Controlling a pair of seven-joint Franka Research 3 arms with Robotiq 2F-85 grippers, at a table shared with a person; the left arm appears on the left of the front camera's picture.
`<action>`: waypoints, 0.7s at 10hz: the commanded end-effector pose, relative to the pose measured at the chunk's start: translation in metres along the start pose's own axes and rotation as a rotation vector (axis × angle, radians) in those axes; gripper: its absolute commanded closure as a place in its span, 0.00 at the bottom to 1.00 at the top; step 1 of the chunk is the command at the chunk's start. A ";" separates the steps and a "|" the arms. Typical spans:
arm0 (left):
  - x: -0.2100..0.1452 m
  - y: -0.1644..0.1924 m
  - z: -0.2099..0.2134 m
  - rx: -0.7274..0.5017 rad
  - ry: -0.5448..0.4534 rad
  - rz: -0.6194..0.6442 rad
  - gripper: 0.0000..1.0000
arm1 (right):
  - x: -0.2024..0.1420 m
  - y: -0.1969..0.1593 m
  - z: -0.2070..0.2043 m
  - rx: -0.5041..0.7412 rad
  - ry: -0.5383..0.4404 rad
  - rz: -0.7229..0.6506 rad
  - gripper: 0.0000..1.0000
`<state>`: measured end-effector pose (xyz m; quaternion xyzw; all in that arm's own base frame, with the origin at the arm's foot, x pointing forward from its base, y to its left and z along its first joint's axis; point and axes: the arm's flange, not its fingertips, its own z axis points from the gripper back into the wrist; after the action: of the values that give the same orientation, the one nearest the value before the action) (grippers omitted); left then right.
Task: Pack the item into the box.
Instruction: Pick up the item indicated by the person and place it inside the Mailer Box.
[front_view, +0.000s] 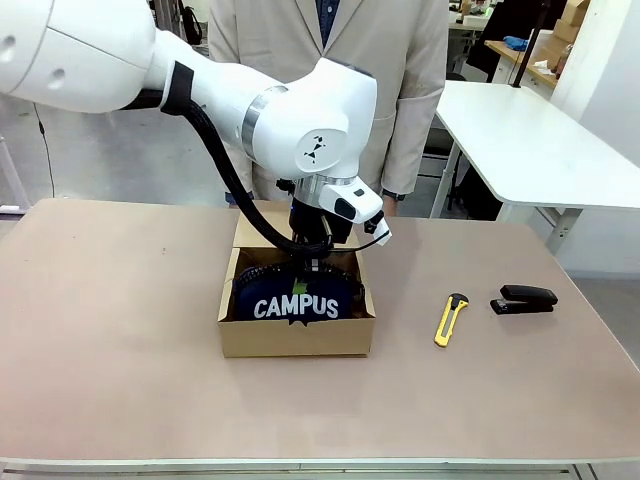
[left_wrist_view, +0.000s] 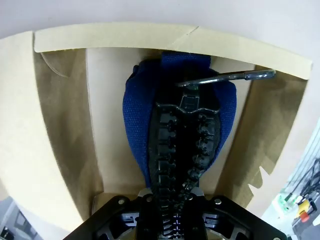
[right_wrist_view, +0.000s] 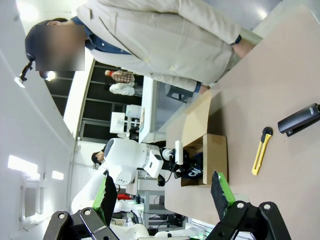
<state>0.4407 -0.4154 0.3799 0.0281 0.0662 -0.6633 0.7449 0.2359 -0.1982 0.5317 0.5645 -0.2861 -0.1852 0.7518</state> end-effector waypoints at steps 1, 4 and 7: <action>0.000 0.000 0.005 0.007 0.022 -0.015 0.93 | 0.002 0.001 -0.001 0.021 -0.008 0.022 0.00; 0.000 -0.002 0.006 0.014 0.025 -0.029 0.35 | 0.002 0.001 -0.001 0.021 -0.008 0.022 0.00; -0.001 -0.009 0.014 0.036 0.010 -0.052 0.31 | 0.002 0.001 -0.001 0.021 -0.008 0.022 0.00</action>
<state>0.4361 -0.4217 0.3858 0.0374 0.0631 -0.6734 0.7357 0.2358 -0.1982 0.5317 0.5645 -0.2861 -0.1852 0.7518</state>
